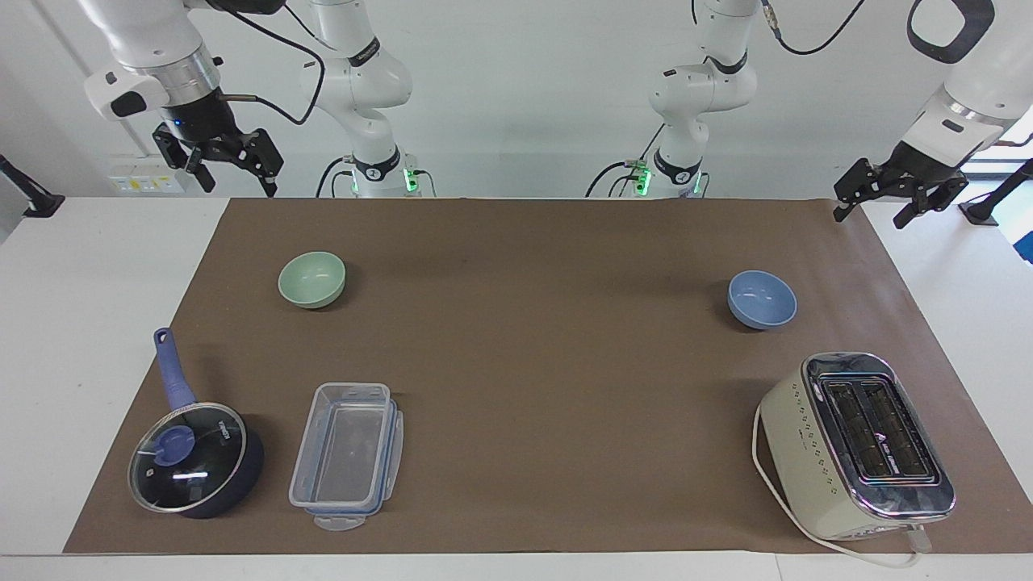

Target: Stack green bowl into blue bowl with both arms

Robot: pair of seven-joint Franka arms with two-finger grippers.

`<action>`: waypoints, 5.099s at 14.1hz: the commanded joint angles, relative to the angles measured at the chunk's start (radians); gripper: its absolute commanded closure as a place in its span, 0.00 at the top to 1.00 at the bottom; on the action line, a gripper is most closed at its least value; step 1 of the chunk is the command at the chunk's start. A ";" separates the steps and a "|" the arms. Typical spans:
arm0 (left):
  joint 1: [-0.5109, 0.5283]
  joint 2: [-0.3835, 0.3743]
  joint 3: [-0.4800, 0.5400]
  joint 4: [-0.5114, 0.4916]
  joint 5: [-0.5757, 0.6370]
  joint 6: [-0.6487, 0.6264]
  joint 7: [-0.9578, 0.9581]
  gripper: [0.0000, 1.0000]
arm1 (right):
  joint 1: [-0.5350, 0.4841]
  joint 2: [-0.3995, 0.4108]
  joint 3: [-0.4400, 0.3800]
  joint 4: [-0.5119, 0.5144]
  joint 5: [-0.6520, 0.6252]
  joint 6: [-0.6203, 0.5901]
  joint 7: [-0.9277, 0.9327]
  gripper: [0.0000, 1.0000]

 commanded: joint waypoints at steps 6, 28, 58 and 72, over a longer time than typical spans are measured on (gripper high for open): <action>0.069 -0.083 -0.003 -0.338 -0.035 0.248 0.102 1.00 | -0.015 -0.011 0.002 -0.002 0.005 -0.020 -0.015 1.00; 0.112 0.029 -0.003 -0.668 -0.222 0.662 0.189 0.90 | -0.002 -0.009 0.005 -0.005 0.006 0.010 -0.018 1.00; -0.305 -0.106 -0.017 -0.621 -0.138 0.550 -0.402 0.00 | -0.008 -0.027 0.005 -0.034 0.008 0.007 -0.016 1.00; -0.786 0.074 -0.025 -0.597 -0.129 0.828 -0.958 0.00 | -0.013 -0.029 0.005 -0.039 0.008 0.010 -0.016 1.00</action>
